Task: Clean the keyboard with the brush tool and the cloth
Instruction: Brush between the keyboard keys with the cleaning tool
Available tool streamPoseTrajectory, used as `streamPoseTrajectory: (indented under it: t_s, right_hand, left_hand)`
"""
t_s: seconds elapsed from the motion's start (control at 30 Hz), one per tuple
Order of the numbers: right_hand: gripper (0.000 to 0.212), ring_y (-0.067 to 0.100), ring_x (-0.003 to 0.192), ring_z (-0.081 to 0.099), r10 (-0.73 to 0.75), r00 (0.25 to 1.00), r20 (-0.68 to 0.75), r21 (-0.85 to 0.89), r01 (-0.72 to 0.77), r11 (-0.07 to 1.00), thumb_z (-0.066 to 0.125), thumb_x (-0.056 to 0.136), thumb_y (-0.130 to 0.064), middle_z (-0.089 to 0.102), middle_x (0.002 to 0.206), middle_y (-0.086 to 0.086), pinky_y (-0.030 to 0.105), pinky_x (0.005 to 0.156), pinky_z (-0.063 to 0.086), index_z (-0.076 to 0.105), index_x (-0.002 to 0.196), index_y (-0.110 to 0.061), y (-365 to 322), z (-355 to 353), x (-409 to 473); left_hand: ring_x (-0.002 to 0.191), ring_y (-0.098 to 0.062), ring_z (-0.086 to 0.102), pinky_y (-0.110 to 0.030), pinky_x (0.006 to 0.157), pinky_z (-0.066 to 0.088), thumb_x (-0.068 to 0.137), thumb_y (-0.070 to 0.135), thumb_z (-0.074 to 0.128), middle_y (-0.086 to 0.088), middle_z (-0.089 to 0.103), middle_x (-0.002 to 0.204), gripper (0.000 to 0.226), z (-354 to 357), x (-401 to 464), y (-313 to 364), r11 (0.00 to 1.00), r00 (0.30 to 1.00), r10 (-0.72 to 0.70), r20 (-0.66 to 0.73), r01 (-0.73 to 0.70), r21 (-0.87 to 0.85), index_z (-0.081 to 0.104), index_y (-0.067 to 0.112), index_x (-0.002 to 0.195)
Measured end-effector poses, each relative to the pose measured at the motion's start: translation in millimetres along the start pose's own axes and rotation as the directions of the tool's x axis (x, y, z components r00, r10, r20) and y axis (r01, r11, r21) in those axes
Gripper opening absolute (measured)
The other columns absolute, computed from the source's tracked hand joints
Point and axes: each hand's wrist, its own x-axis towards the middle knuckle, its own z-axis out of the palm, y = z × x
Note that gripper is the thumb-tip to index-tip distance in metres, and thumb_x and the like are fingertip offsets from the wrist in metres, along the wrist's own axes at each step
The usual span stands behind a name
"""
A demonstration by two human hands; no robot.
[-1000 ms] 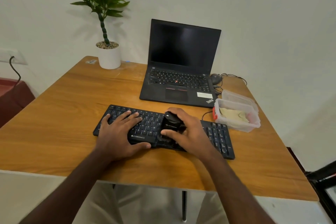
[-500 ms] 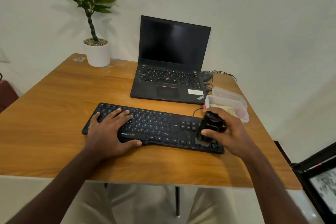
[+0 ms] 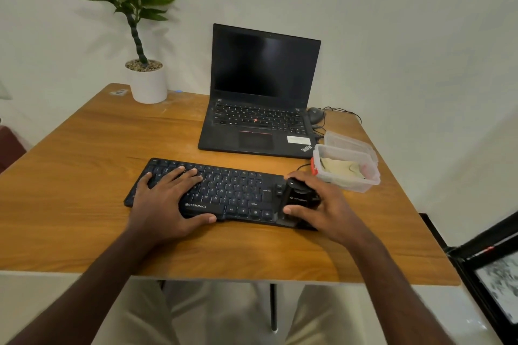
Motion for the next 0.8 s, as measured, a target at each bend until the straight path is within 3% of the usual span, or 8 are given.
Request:
streamPoseTrajectory:
  t_s: [0.13, 0.27, 0.43, 0.67, 0.8]
  right_hand:
    - [0.052, 0.014, 0.109, 0.065, 0.074, 0.997, 0.016, -0.002, -0.074, 0.997, 0.082, 0.082, -0.017, 0.067, 0.115, -0.010, 0.027, 0.085, 0.057, 0.060, 0.129, -0.026, 10, -38, -13]
    - [0.052, 0.014, 0.110, 0.062, 0.119, 0.967, -0.227, 0.057, -0.109, 0.992, 0.080, 0.079, -0.013, 0.064, 0.113, -0.013, 0.038, 0.083, 0.061, 0.061, 0.127, -0.018, 17, -67, -38]
    - [0.053, 0.014, 0.111, 0.062, 0.067, 0.930, -0.361, -0.001, -0.073, 0.997, 0.083, 0.077, -0.006, 0.064, 0.114, -0.015, 0.029, 0.084, 0.059, 0.061, 0.123, -0.018, 26, -67, -61]
    - [0.052, 0.014, 0.109, 0.065, 0.093, 0.953, -0.287, 0.074, -0.075, 0.994, 0.081, 0.078, -0.002, 0.066, 0.114, -0.009, 0.025, 0.081, 0.058, 0.061, 0.125, -0.015, 29, -49, -70]
    - [0.053, 0.011, 0.113, 0.062, 0.156, 0.915, -0.373, 0.133, -0.113, 0.985, 0.081, 0.079, -0.005, 0.065, 0.117, -0.012, 0.026, 0.083, 0.059, 0.062, 0.126, -0.019, 26, -59, -65]
  left_hand:
    - [0.147, -0.007, 0.025, -0.057, 0.119, 0.008, 0.059, 0.102, 0.026, 0.014, 0.037, 0.155, 0.110, 1, 0, -1, 1.000, 1.000, 0.002, 0.003, -0.002, -0.001, 0.045, 0.036, 0.145]
    - [0.147, -0.007, 0.025, -0.057, 0.118, 0.008, 0.060, 0.102, 0.025, 0.014, 0.037, 0.155, 0.110, 2, 1, -3, 1.000, 1.000, 0.006, -0.002, -0.006, 0.007, 0.045, 0.036, 0.145]
    - [0.147, -0.007, 0.025, -0.057, 0.118, 0.009, 0.059, 0.102, 0.025, 0.014, 0.037, 0.155, 0.110, 4, 2, -3, 1.000, 1.000, 0.003, 0.004, -0.003, 0.015, 0.045, 0.036, 0.145]
    - [0.147, -0.009, 0.026, -0.058, 0.118, 0.009, 0.060, 0.101, 0.025, 0.012, 0.039, 0.155, 0.110, 2, 1, -1, 1.000, 1.000, 0.002, 0.012, -0.002, 0.014, 0.045, 0.034, 0.145]
    - [0.147, -0.008, 0.025, -0.057, 0.118, 0.008, 0.060, 0.101, 0.024, 0.012, 0.038, 0.155, 0.110, 1, 1, 0, 1.000, 1.000, -0.001, 0.014, 0.001, 0.013, 0.044, 0.035, 0.145]
